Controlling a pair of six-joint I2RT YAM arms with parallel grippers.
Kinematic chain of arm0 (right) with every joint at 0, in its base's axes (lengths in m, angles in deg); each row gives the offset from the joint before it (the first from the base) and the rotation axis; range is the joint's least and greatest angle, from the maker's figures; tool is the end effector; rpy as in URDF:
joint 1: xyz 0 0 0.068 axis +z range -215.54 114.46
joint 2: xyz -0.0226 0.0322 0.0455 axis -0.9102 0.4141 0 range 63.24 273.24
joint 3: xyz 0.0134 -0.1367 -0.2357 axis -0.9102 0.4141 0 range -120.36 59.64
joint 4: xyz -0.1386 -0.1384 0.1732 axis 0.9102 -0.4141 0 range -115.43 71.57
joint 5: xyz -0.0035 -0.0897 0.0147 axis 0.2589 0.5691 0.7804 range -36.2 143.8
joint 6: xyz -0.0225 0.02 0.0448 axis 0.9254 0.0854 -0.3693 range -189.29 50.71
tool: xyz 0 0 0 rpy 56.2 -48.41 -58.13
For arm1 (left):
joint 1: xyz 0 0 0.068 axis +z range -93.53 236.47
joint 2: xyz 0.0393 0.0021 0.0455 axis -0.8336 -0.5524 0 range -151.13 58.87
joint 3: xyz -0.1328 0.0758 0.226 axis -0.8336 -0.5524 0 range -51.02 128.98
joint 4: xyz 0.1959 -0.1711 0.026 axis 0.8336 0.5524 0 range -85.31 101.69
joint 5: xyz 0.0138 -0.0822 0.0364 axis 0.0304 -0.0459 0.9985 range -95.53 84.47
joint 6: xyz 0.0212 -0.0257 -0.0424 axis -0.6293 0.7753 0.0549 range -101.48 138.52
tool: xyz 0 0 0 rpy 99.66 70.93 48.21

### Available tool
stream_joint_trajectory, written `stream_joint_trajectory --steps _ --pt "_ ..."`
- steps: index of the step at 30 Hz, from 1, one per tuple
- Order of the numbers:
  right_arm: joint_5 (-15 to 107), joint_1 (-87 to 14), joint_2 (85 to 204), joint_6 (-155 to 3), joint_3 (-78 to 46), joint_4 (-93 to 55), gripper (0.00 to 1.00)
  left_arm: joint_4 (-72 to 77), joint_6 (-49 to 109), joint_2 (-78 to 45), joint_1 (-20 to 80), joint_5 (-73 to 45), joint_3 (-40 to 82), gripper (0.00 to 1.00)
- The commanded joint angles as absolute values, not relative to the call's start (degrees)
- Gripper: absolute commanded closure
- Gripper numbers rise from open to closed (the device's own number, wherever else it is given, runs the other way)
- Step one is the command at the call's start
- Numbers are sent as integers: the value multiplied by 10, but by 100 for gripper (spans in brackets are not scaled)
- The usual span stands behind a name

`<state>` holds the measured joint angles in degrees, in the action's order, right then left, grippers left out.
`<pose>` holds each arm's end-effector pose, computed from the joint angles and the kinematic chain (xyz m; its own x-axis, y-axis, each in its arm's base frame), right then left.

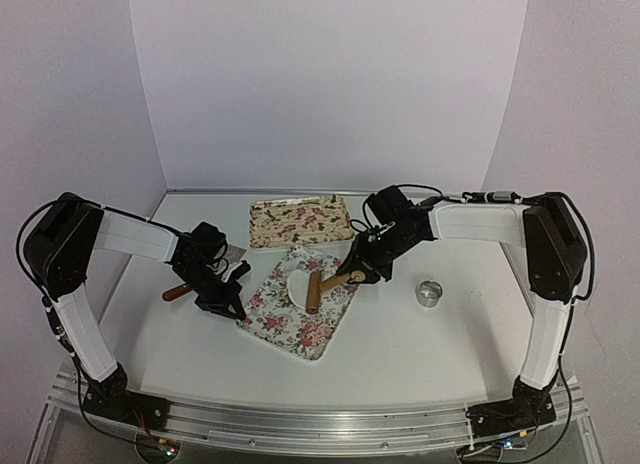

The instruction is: Roll out the dumpling wrappers from the dough

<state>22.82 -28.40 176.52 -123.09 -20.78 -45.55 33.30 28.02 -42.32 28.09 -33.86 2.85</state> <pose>0.3197 0.2651 0.1828 -0.9910 0.1174 0.0643 0.1301 0.7338 0.6668 0.2621 -0.1607 0.1310 -0.9276 0.3359 -0.1638 0.3718 0.7859 -0.4941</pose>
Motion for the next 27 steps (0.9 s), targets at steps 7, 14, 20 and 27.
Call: stream_joint_trajectory --steps 7,14,20,27 --pt "476 -311 1844 -1215 -110 -756 100 355 291 -406 305 -286 21 100" --pt "478 -313 1840 -1216 -102 -756 100 355 291 -406 305 -286 21 100" --pt "479 -316 1836 -1216 -98 -757 100 354 291 -406 306 -286 20 100" --pt "480 -319 1833 -1216 -95 -758 100 354 291 -406 307 -287 21 100"
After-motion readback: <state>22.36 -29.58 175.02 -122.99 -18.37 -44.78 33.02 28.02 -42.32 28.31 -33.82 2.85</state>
